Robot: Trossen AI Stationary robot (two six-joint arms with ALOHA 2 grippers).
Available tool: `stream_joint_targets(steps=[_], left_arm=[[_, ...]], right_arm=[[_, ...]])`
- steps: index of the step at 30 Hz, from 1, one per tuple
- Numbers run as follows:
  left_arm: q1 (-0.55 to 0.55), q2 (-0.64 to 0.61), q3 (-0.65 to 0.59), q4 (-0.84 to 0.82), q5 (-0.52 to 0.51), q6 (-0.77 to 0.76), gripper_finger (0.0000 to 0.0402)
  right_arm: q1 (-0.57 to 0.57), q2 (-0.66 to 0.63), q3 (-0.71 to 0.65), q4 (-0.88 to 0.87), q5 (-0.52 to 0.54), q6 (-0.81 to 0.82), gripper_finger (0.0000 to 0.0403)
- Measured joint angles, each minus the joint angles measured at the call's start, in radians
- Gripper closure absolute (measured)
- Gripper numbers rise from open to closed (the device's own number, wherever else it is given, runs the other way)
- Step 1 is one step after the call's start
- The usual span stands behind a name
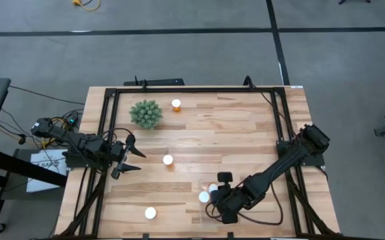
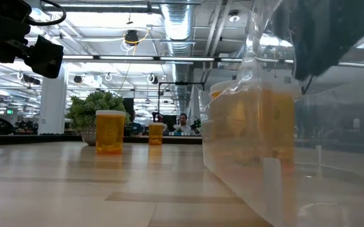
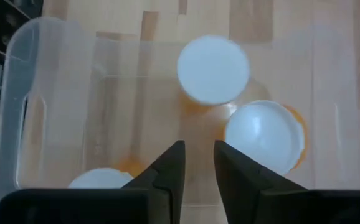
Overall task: Pick and place pill bottles into a basket
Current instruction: Put the top orange pill bottle into the transparent bin
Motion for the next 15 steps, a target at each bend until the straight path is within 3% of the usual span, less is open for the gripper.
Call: stream_joint_targets(steps=[15], left_arm=[[0.0,0.0,0.0,0.0,0.0,0.0,0.0159]], right_arm=[[-0.029,-0.004,0.0,0.007,0.032,-0.025,0.0315]])
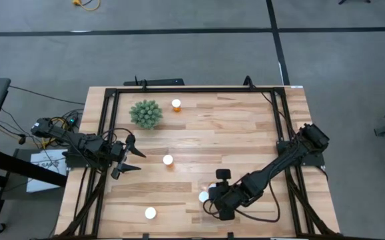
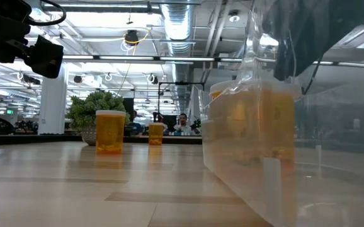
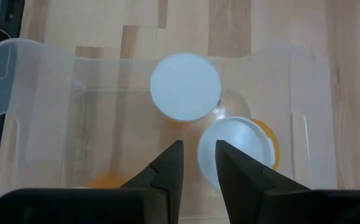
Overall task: Pick and place pill bottles into a basket
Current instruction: Put the top orange pill bottle into the transparent bin
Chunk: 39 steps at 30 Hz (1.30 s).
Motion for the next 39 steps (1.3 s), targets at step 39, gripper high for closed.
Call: stream_joint_targets(steps=[39], left_arm=[[0.0,0.0,0.0,0.0,0.0,0.0,0.0159]], right_arm=[[-0.105,-0.009,0.14,0.047,0.005,-0.079,0.0315]])
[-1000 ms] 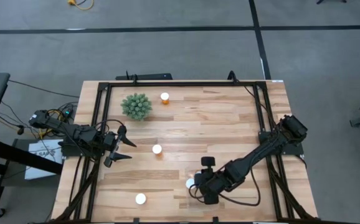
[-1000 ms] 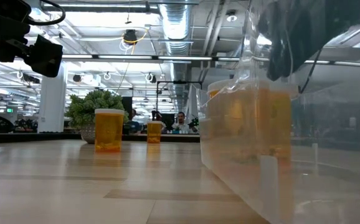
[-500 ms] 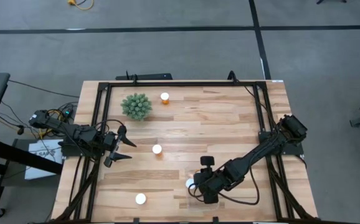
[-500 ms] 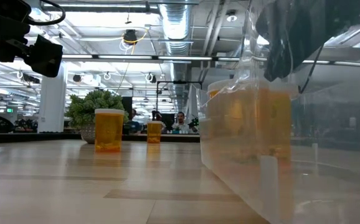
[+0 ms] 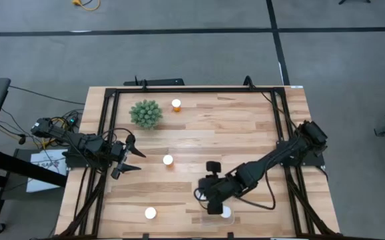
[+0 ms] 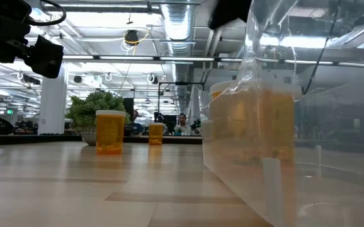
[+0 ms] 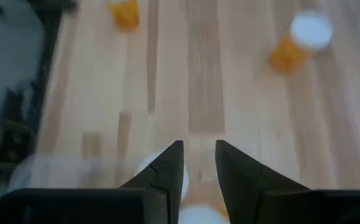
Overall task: Pick and place pill bottles into a basket
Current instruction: Put the top orange pill bottle into the transparent bin
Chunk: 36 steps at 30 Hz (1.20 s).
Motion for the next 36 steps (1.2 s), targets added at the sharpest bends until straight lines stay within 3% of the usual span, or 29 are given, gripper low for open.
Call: stream_joint_targets(steps=[8,13,22,36], left_arm=[[0.0,0.0,0.0,0.0,0.0,0.0,0.0159],[0.0,0.0,0.0,0.0,0.0,0.0,0.0159],[0.0,0.0,0.0,0.0,0.0,0.0,0.0159],[0.0,0.0,0.0,0.0,0.0,0.0,0.0159]], right_arm=[[-0.132,0.0,0.006,0.203,-0.003,-0.032,0.0315],[-0.231,0.0,-0.05,0.417,-0.003,-0.002,0.0315],[-0.342,0.0,-0.161,0.651,-0.007,0.0,0.0315],[-0.409,0.0,-0.196,0.733,-0.038,0.0,0.0315]])
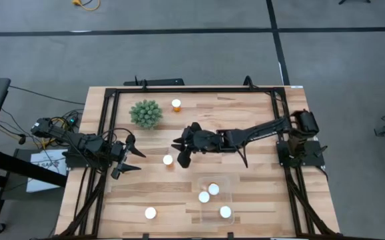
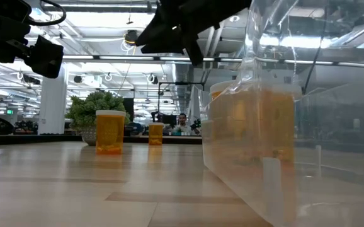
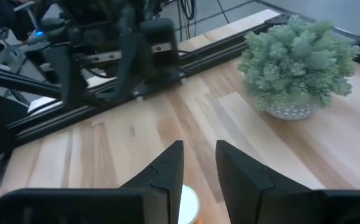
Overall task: Pick and place pill bottles into a basket
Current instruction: Put the top orange pill bottle into the transparent bin
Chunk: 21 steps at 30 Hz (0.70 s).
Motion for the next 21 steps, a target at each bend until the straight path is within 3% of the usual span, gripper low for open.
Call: stream_joint_targets(steps=[10,21], left_arm=[[0.0,0.0,0.0,0.0,0.0,0.0,0.0159],[0.0,0.0,0.0,0.0,0.0,0.0,0.0159]], right_arm=[[-0.066,0.0,0.0,0.024,-0.069,-0.018,0.0316],[-0.035,0.001,0.0,0.117,-0.108,0.001,0.0317]])
